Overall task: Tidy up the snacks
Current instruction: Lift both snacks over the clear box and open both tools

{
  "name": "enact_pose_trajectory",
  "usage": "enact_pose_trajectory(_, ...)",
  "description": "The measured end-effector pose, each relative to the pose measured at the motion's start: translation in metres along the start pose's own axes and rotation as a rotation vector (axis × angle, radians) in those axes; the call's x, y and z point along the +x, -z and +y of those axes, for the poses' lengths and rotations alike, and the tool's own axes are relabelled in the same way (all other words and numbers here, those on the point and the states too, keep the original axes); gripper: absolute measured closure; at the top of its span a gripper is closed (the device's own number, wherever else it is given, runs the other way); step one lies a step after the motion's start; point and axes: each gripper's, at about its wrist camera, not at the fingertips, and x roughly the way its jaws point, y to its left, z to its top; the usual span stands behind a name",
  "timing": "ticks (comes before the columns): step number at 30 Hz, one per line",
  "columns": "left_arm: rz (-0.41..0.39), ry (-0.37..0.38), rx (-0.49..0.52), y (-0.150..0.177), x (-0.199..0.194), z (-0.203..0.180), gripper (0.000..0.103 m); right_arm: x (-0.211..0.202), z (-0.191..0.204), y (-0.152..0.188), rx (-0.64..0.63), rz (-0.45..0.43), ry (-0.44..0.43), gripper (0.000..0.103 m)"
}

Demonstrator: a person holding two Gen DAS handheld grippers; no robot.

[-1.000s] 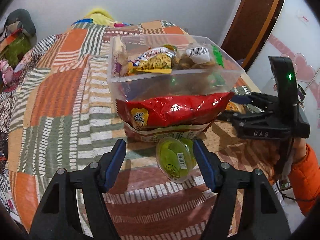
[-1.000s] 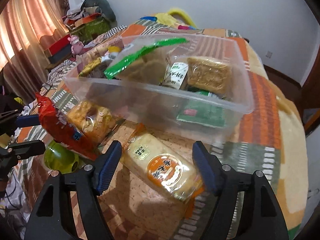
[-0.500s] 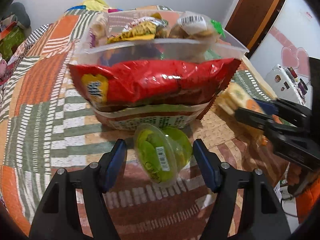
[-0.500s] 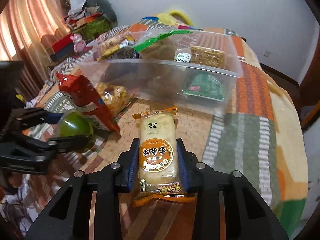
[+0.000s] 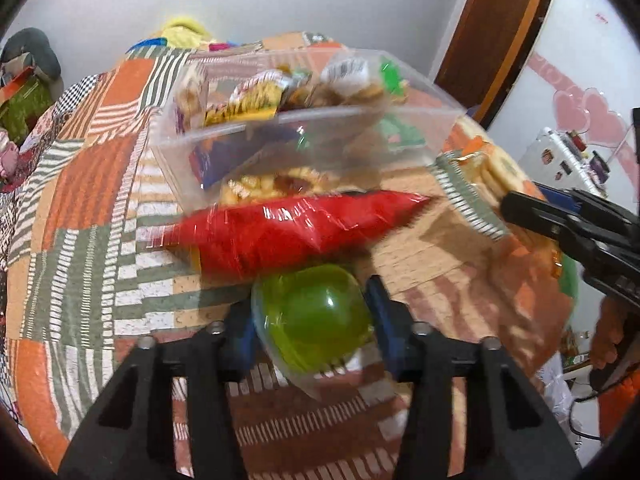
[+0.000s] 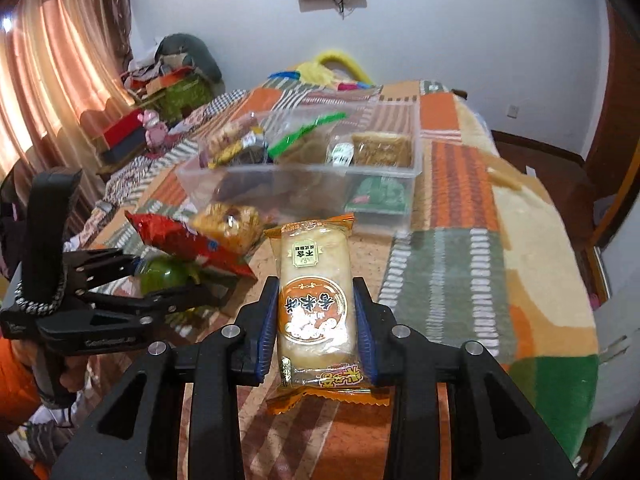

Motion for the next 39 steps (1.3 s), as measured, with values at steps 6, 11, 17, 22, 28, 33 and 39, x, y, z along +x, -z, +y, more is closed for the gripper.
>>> enact_pose_trajectory(6,-0.074,0.038,0.002,-0.019,-0.037,0.002,0.103,-0.013,0.001,-0.014,0.005,-0.072,0.010,0.071)
enact_pose_trajectory(11,-0.135,0.019,0.052,-0.030,-0.063,-0.004,0.103,-0.020,-0.001,-0.023,0.012,-0.118,0.013,0.071)
enact_pose_trajectory(17,-0.051,0.026,0.072,-0.013,-0.041,0.000,0.072,-0.023,-0.002,-0.020,0.025,-0.126,0.003,0.071)
enact_pose_trajectory(22,0.037,0.000,0.078,0.004,-0.003,-0.002,0.049,-0.022,-0.004,-0.015,0.035,-0.110,0.002,0.071)
enact_pose_trajectory(28,0.080,-0.049,0.096,0.011,0.036,0.000,0.055,-0.025,-0.006,-0.013,0.042,-0.107,-0.001,0.071)
enact_pose_trajectory(33,0.041,-0.063,0.100,0.013,0.032,-0.001,0.061,-0.025,-0.006,-0.012,0.043,-0.105,0.004,0.071)
enact_pose_trajectory(39,-0.002,-0.020,0.080,0.003,-0.003,-0.004,0.063,-0.025,-0.006,-0.015,0.049,-0.116,0.005,0.071)
